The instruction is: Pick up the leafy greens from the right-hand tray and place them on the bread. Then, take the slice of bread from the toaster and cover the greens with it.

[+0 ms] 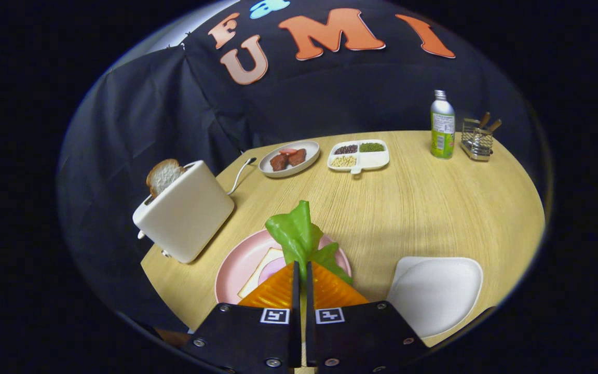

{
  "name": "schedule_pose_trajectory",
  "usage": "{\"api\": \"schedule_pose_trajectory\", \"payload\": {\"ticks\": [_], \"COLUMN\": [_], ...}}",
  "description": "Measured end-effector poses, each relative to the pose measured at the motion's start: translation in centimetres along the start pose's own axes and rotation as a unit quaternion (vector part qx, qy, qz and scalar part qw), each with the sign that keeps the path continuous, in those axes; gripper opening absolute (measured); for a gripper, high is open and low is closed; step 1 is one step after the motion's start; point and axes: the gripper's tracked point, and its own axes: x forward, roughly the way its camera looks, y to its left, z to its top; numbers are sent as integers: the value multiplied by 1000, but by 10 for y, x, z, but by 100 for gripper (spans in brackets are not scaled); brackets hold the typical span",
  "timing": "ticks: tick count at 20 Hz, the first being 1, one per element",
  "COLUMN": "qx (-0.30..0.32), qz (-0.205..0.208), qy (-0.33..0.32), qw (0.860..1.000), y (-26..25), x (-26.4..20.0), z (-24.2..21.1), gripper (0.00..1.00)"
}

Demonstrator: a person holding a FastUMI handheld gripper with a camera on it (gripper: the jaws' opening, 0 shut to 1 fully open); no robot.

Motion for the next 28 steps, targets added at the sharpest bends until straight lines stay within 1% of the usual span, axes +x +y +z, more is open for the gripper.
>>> {"api": "schedule_pose_trajectory", "payload": {"ticks": [4,6,7,10,12,16,17,18,21,24,25,26,27,28], "qx": [-20,-28,-32,-41,-42,-26,-22,-23,-48,-66,-73,-80,-87,-90], "qz": [11,14,15,21,23,27,30,31,33,54,58,60,62,63], "qy": [26,40,44,44,39,29,26,23,12,5,2,-1,-3,-3], "qw": [999,999,998,998,998,999,999,999,998,996,996,995,994,994], "y": [20,26,30,40,43,51,55,58,74,105,115,124,134,145], "x": [12,19,21,25,25,20,19,18,10,4,3,2,1,1], "z": [-13,-19,-21,-18,-12,11,20,28,53,79,89,97,106,112], "gripper": [6,10,15,25,29,36,41,44,57,66,71,74,80,82]}}
